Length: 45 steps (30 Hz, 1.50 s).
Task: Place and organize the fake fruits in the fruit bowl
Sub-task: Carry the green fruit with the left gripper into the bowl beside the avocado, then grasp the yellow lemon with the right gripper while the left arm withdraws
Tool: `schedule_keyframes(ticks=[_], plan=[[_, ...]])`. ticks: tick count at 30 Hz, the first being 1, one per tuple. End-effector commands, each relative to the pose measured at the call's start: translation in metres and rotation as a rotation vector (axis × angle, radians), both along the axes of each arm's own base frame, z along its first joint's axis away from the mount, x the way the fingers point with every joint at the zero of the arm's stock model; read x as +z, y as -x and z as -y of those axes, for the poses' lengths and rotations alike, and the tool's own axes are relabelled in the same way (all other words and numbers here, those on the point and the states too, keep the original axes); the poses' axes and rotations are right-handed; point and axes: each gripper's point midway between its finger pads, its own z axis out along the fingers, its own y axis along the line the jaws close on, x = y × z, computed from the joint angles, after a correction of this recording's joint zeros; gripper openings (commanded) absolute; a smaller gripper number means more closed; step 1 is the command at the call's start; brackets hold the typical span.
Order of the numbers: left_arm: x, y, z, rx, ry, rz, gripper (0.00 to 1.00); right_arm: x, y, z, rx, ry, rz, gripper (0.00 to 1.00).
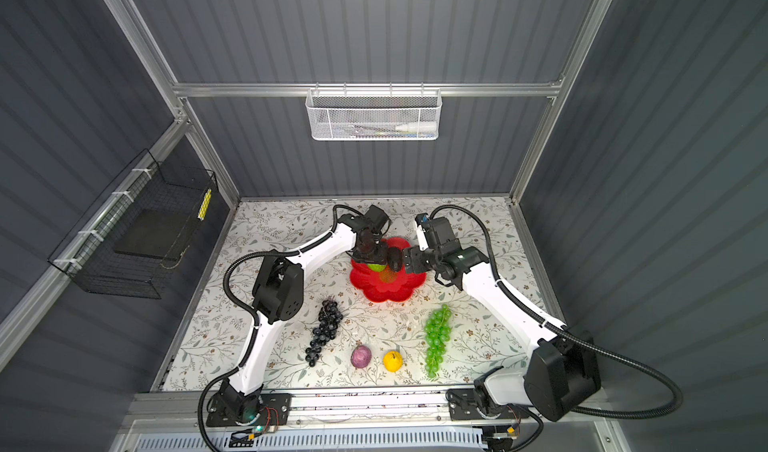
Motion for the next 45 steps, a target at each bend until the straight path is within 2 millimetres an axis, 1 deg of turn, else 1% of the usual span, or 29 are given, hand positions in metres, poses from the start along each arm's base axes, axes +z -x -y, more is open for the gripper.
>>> schedule_keyframes(ticks=[1, 3, 5, 8, 9, 13, 15, 21, 25, 27, 29, 32, 34, 35, 37, 39, 41, 43, 45], plan=[[-0.004, -0.005, 0.003, 0.020, 0.015, 0.001, 0.57, -0.009, 0.005, 0.000, 0.014, 0.005, -0.037, 0.86], [-0.005, -0.004, 0.003, 0.023, 0.019, -0.004, 0.64, -0.010, 0.006, -0.001, 0.016, 0.001, -0.040, 0.86], [-0.004, -0.003, 0.004, 0.025, 0.023, -0.007, 0.68, -0.011, 0.007, -0.001, 0.014, -0.004, -0.046, 0.86], [0.005, -0.002, 0.003, 0.030, 0.043, 0.008, 0.78, -0.010, 0.010, 0.000, 0.010, -0.013, -0.048, 0.86], [0.012, -0.002, 0.004, 0.030, 0.055, 0.022, 0.79, -0.010, 0.011, 0.000, 0.010, -0.017, -0.048, 0.86], [0.037, -0.002, 0.003, 0.029, 0.080, 0.066, 0.83, -0.006, 0.015, 0.000, 0.011, -0.031, -0.049, 0.86], [0.048, -0.001, -0.002, 0.034, 0.080, 0.085, 0.87, -0.004, 0.018, 0.001, 0.009, -0.037, -0.043, 0.86], [0.067, 0.012, -0.021, 0.038, 0.053, 0.121, 0.90, 0.005, 0.023, 0.000, -0.005, -0.074, -0.040, 0.85], [0.079, 0.029, -0.034, 0.017, 0.048, 0.120, 0.90, 0.004, 0.037, -0.005, 0.002, -0.063, -0.056, 0.81], [0.083, 0.042, -0.042, 0.009, 0.061, 0.126, 0.90, 0.000, 0.051, -0.013, 0.020, -0.048, -0.072, 0.81], [0.089, 0.053, -0.050, 0.011, 0.085, 0.145, 0.90, -0.007, 0.069, -0.022, 0.043, -0.022, -0.093, 0.81], [0.100, 0.070, -0.066, 0.032, 0.115, 0.186, 0.90, -0.015, 0.104, -0.034, 0.079, 0.004, -0.116, 0.81], [0.097, 0.082, -0.081, 0.058, 0.112, 0.199, 0.90, -0.026, 0.131, -0.041, 0.103, 0.003, -0.160, 0.81], [0.099, 0.088, -0.087, 0.076, 0.119, 0.208, 0.90, -0.028, 0.145, -0.043, 0.110, 0.000, -0.172, 0.81], [0.102, 0.096, -0.096, 0.104, 0.139, 0.220, 0.90, -0.040, 0.169, -0.045, 0.124, 0.016, -0.213, 0.81], [0.101, 0.105, -0.104, 0.131, 0.152, 0.230, 0.90, -0.058, 0.193, -0.049, 0.142, 0.036, -0.266, 0.81], [0.097, 0.111, -0.114, 0.164, 0.146, 0.232, 0.89, -0.076, 0.210, -0.054, 0.160, 0.062, -0.323, 0.80], [0.093, 0.117, -0.119, 0.181, 0.151, 0.227, 0.89, -0.094, 0.222, -0.057, 0.172, 0.110, -0.369, 0.80], [0.092, 0.121, -0.122, 0.192, 0.162, 0.225, 0.89, -0.108, 0.231, -0.059, 0.187, 0.144, -0.395, 0.81]])
